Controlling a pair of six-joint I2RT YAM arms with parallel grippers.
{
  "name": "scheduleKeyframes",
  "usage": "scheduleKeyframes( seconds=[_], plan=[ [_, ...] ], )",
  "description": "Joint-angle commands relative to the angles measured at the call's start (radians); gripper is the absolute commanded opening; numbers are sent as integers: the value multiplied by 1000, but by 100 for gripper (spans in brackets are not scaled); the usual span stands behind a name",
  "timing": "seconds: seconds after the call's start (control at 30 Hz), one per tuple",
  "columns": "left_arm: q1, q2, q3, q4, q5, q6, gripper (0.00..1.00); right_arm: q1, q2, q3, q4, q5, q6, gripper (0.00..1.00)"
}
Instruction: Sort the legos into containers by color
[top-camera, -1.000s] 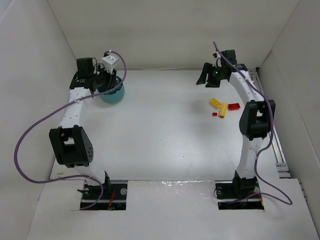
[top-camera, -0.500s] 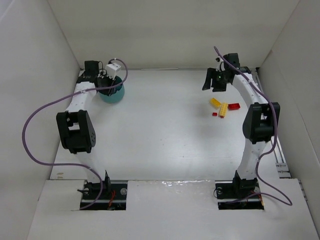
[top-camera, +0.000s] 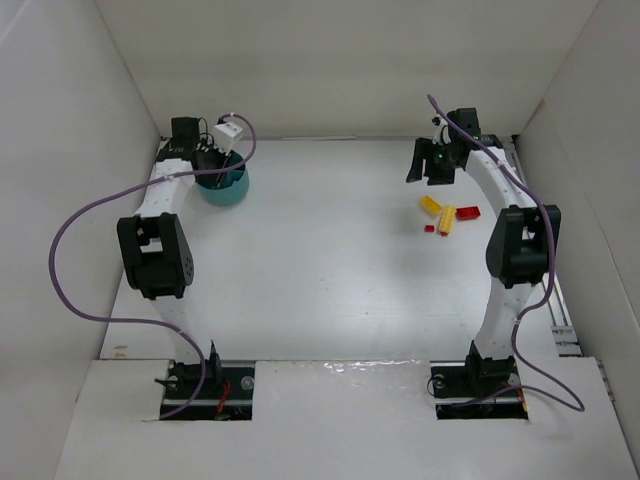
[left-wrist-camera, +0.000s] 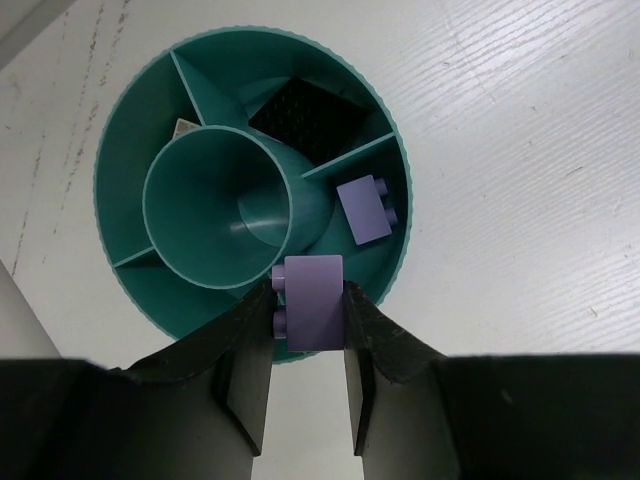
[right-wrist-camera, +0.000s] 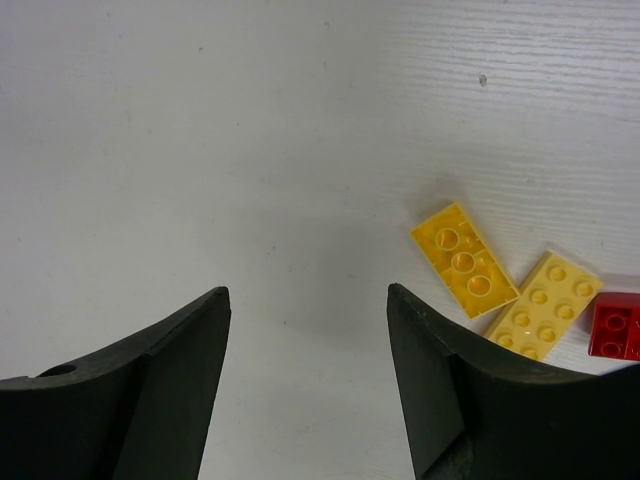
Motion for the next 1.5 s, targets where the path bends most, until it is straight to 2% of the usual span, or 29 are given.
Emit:
scheduleKeyframes(
  seconds=[0.0,0.13,0.17,0.27,0.47,0.63,0.77,0.8,0.9,1.0,1.13,1.23,1.33,1.47],
  plan=[
    [-1,1,49,3,-10,15,27,-2,-38,4,6,14,-30,69],
    [-1,1,49,22,5,15,39,-2,-47,-16,6,49,-42,69],
    [-1,-14,49,23,5,15,46,-2,-47,-25,6,63,-42,69],
    [-1,-54,-7,70,60,6,57,-2,-57,-36,6,89,-63,68],
    [-1,-209,-74,173,244,-65,59,-20,-104,-79,6,178,-175,63],
    [-44,-218,8,96,314,-95,60,-121,-116,-79,-34,238,-303,58],
    [-53,-209,18,73,384,-95,62,-198,-116,-48,-113,220,-506,53],
    [-53,-198,29,35,396,-60,62,-215,-129,-48,-135,203,-609,53],
    [-53,-168,75,-35,450,-31,68,-265,-139,-73,-144,161,-813,58],
    [-53,-143,97,-54,475,-31,69,-298,-139,-82,-144,108,-975,65],
    [-53,-123,126,-78,489,-40,77,-316,-57,4,-243,17,-1132,70],
    [-53,-96,150,-105,510,-31,87,-316,-20,15,-304,-23,-1261,75],
    [-53,-76,172,-116,510,-43,99,-290,11,15,-304,-23,-1312,80],
    [-53,-76,181,-106,519,-62,100,-266,100,100,-330,-23,-1334,80]
  ],
)
